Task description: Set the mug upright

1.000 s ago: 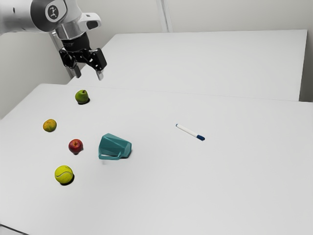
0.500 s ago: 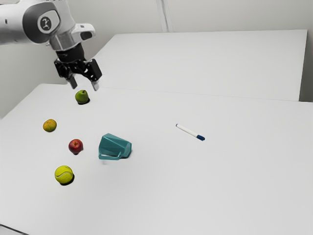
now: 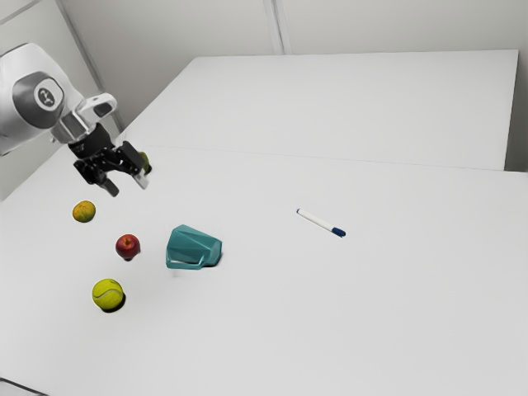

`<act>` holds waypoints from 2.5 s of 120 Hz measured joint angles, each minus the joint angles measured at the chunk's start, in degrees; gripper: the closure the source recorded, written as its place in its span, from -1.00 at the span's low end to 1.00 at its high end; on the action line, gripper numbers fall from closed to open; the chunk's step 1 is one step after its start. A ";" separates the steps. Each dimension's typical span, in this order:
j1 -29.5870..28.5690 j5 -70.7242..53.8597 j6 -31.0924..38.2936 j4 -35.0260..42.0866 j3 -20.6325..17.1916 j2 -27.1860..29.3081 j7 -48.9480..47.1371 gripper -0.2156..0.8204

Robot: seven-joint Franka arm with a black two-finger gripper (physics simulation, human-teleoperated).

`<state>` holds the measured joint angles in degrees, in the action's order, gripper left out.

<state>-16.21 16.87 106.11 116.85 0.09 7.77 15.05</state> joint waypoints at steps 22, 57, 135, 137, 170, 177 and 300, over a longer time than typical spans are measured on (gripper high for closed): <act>-2.48 8.88 5.45 3.32 0.17 -4.20 7.73 -0.54; -4.92 23.20 10.50 6.92 0.27 -11.12 19.69 -0.54; -4.16 40.01 10.66 7.35 0.18 -20.63 38.21 -0.54; -4.16 40.37 10.56 7.38 0.15 -20.84 38.58 -0.54; -3.45 43.28 9.20 7.45 -0.15 -21.65 43.51 -0.32; -3.41 43.52 8.98 7.46 -0.21 -21.63 44.30 -0.17; 5.37 34.34 9.60 9.13 -0.11 -8.08 46.30 0.91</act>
<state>-10.84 51.21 115.70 125.99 -0.02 -0.30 61.35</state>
